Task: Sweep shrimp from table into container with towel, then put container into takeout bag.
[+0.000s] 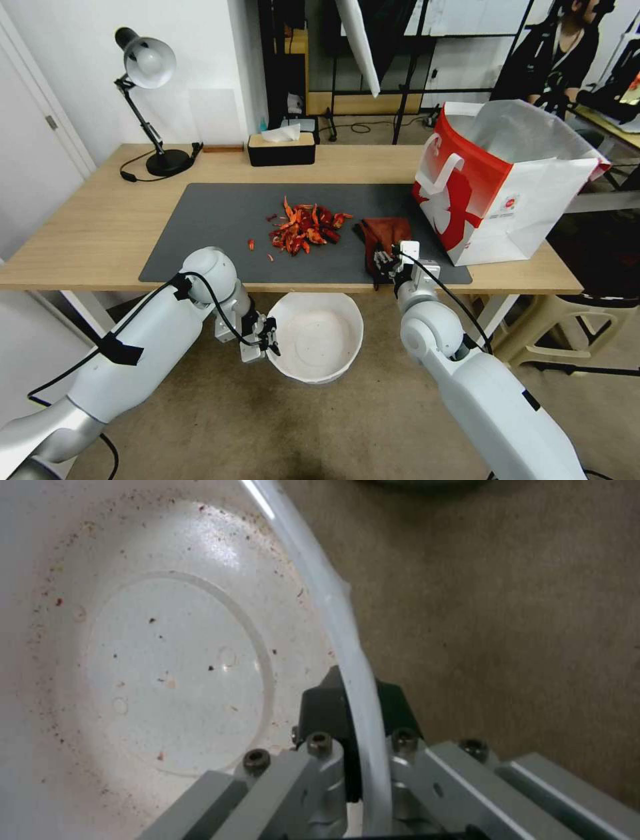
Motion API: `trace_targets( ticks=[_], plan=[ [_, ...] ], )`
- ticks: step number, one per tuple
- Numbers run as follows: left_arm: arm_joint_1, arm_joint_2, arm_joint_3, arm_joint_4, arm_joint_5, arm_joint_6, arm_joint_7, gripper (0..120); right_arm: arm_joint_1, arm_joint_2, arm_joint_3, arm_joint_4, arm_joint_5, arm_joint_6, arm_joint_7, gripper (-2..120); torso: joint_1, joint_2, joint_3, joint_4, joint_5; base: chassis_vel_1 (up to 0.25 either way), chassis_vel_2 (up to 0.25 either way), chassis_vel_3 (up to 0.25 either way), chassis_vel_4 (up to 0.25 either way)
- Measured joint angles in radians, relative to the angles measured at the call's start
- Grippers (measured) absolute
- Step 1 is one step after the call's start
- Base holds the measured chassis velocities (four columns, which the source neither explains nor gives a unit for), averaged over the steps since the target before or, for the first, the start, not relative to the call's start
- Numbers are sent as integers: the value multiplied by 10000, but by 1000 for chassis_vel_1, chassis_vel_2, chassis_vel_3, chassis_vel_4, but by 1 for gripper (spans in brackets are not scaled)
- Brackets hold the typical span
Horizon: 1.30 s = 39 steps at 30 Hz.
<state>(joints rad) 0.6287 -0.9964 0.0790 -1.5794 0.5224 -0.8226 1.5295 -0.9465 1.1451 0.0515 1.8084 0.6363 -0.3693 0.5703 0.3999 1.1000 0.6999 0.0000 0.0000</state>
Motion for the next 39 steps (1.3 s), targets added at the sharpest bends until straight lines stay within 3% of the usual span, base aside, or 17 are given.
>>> trace_targets(
  ticks=[10, 22, 31, 39],
  plan=[
    [0, -19, -26, 10, -40, 0, 0, 0, -7, -65, 0, 80, 45, -14, 2, 10, 0, 0, 1, 1, 1, 0, 0, 0, 0],
    [67, 0, -104, 27, -57, 0, -1, 0, -19, -260, 116, 563, 186, 427, -238, 10, 0, -1, 1, 0, 1, 0, 0, 0, 0],
    [130, 46, -166, 51, -64, 0, -1, 0, 1326, -1276, -222, 210, 947, 1870, -1466, 10, 1, -1, 1, 1, -1, 0, 0, 0, 0],
    [171, 187, -269, 115, -99, 0, -1, 0, 2943, -2341, -996, -608, 2236, 2296, -3057, 10, 3, -1, 2, 1, 0, 0, 0, 0, 0]
  ],
)
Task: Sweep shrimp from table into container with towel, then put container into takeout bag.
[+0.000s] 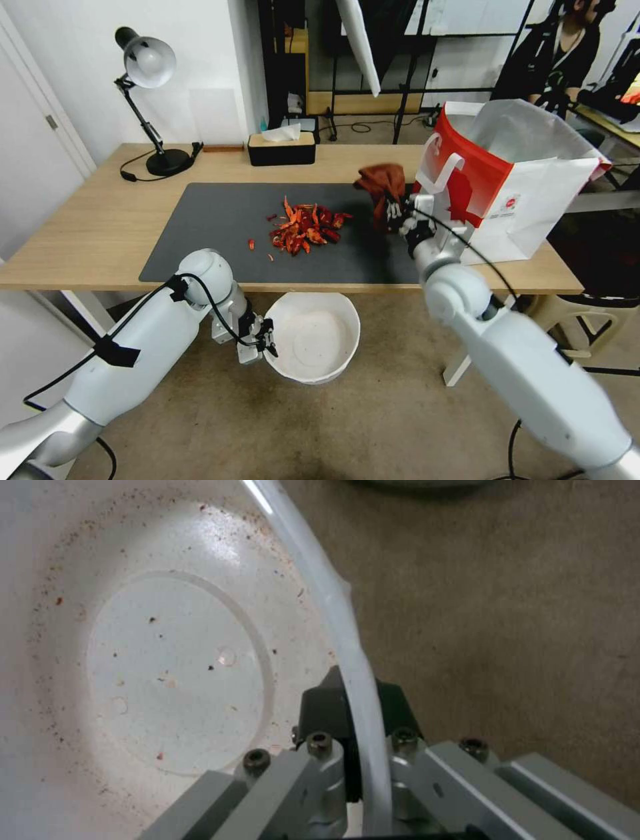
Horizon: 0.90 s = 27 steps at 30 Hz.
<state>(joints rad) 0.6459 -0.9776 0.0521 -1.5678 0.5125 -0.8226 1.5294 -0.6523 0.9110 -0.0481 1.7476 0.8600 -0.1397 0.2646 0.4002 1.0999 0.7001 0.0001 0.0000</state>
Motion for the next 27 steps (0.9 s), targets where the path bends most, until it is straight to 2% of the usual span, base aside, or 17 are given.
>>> trace_targets(
  ticks=[1, 5, 11, 17, 27],
  plan=[
    [0, 0, 0, 0, 0, 0, 0, 0, 0, 0, 0, 0, 0, 0, 0, 10, 0, 0, 0, 0, 0, 0, 0, 0, 0],
    [3, 9, -56, 48, -11, 0, 0, 0, 843, -274, -291, -649, 1155, -204, -1059, 10, 0, 0, 0, -3, 1, 0, 0, 0, 0],
    [12, 15, -106, 70, -12, 0, 0, 0, 1770, -240, -741, -1574, 1632, -594, -2087, 10, 0, 0, 1, -2, 1, 0, 0, 0, 0],
    [79, 39, -210, 71, -47, 0, 0, 0, 3384, 320, -1480, -3288, 2347, -899, -3101, 10, 0, 0, 0, 2, -5, 0, 0, 0, 0],
    [313, 198, -451, -16, -164, 0, 0, 0, 4221, 1078, -2165, -4881, 2147, -1051, -4172, 10, -1, 0, -1, -1, -1, 0, 0, 0, 0]
  ],
)
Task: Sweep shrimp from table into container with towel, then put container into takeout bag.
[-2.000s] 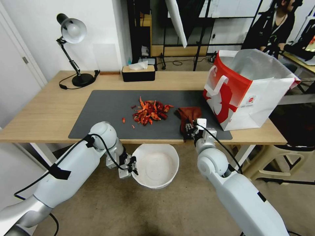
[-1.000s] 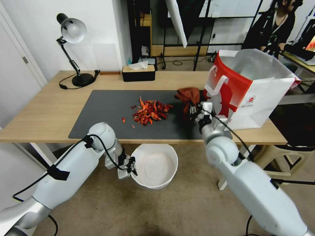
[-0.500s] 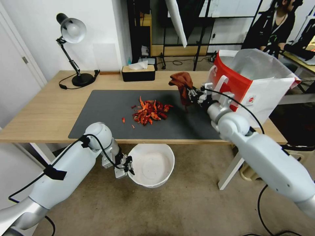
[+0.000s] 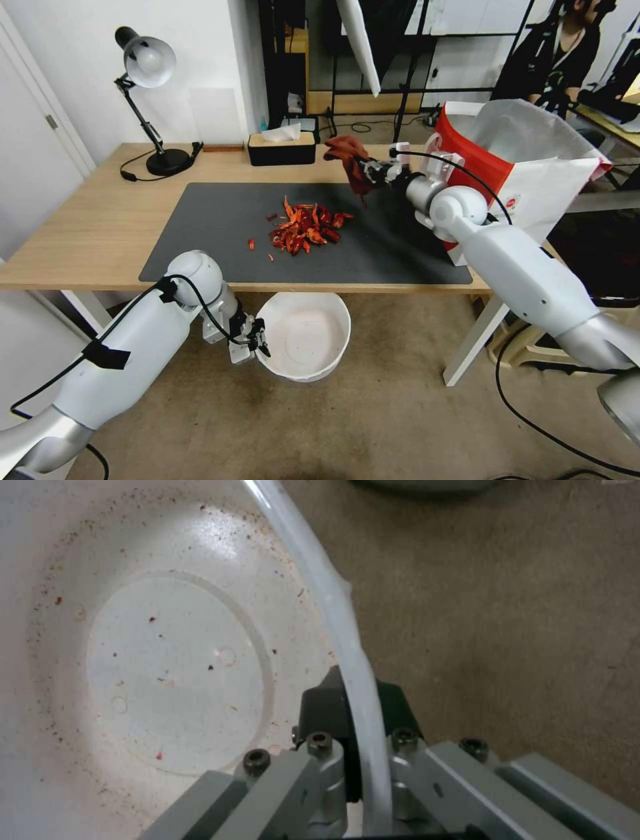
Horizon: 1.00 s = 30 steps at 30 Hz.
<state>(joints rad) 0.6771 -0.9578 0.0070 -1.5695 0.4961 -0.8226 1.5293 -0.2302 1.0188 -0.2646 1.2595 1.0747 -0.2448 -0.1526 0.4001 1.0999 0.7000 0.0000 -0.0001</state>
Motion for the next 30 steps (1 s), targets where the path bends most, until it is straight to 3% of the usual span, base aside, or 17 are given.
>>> trace_targets(
  ticks=[21, 30],
  plan=[
    [379, 173, -452, -103, -158, 0, 0, 0, 149, 1297, -657, -2412, -1552, -3, -322, 10, -2, 0, 0, 0, 0, 0, 0, 0, 0],
    [430, 243, -524, -156, -209, 0, 0, 0, 41, 1632, -664, -2765, -1864, 8, -289, 10, -1, 0, 0, 1, 0, 0, 0, 0, 0]
  ],
)
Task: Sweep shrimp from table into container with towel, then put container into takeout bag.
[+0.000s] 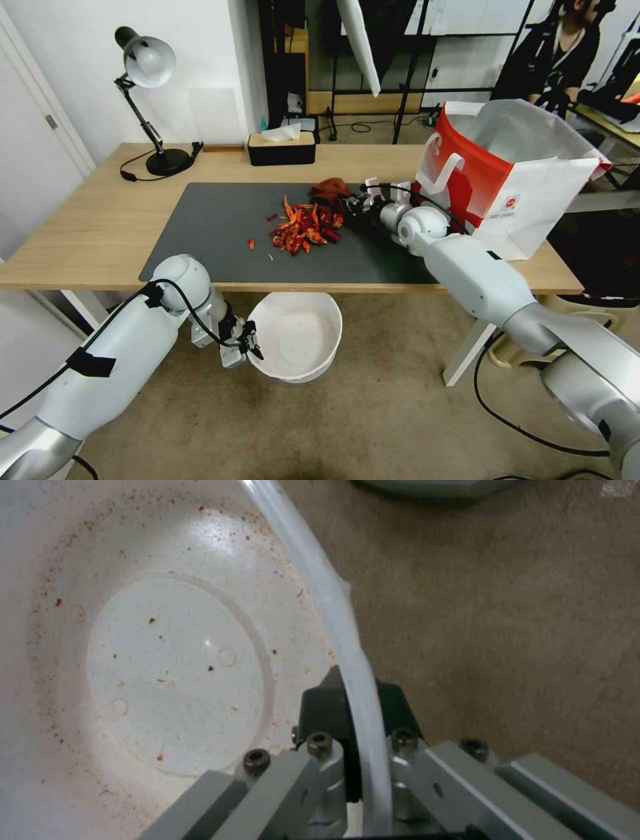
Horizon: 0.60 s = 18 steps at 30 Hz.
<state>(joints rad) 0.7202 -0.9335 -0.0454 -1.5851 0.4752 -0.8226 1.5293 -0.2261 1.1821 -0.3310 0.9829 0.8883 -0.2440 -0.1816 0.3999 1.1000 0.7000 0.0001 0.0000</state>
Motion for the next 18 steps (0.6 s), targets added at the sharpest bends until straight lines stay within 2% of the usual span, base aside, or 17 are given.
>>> trace_targets(
  ticks=[18],
  plan=[
    [-148, 19, -14, 72, -43, 0, 0, 0, -74, -406, -356, 665, 168, -315, -1, 10, 0, 0, 0, -2, 1, 0, 0, 0, 0]
  ],
)
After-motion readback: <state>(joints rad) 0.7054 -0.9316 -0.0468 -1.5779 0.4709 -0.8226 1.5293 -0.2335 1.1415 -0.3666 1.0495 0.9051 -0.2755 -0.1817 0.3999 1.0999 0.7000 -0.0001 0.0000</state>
